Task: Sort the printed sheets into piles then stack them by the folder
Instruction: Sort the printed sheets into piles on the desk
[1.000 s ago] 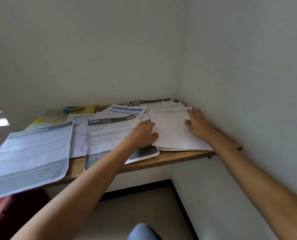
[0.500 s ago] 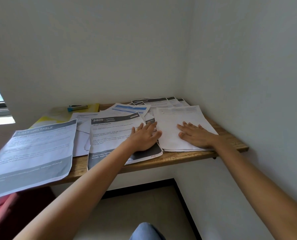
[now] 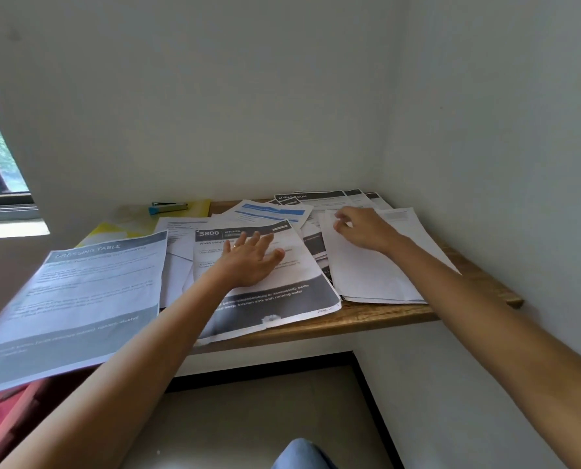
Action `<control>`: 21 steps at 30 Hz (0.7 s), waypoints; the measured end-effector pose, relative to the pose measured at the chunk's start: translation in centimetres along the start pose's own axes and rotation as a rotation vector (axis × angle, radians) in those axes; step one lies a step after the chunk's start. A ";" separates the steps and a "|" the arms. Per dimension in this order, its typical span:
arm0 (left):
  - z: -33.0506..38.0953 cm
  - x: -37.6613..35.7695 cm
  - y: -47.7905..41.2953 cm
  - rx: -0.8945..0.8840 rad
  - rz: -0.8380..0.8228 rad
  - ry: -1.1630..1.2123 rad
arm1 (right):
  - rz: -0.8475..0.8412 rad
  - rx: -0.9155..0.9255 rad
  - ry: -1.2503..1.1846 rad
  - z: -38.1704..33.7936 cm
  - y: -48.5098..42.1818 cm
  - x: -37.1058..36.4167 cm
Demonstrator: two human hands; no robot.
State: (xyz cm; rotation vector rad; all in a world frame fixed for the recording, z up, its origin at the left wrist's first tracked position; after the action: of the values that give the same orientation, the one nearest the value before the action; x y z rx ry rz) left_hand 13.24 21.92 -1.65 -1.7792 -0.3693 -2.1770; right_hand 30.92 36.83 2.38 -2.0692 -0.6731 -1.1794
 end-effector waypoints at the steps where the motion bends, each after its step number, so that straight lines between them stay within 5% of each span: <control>1: -0.4 -0.3 0.1 0.004 -0.007 -0.010 | 0.028 -0.031 -0.049 -0.5 -1.1 -0.5; 12: -1.5 -1.9 0.3 -0.008 -0.005 -0.007 | -0.140 -0.193 0.060 -1.1 -9.8 -6.0; 21: -1.6 -1.9 0.2 -0.002 0.002 0.015 | 0.125 -0.200 -0.356 -0.9 -11.1 -5.9</control>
State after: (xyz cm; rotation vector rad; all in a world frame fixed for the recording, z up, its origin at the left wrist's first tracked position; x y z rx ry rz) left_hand 12.23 21.27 -3.83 -1.7626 -0.3620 -2.1888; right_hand 19.93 42.81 0.69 -2.4848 -0.5940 -0.8436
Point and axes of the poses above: each hand's wrist, its own y-axis away from the middle knuckle, its own x-axis out of the back of the hand, z = x × y, the point moved 5 cm from there along -y, towards the middle knuckle, and after that the axes turned 5 degrees about x, right-handed, at the moved point
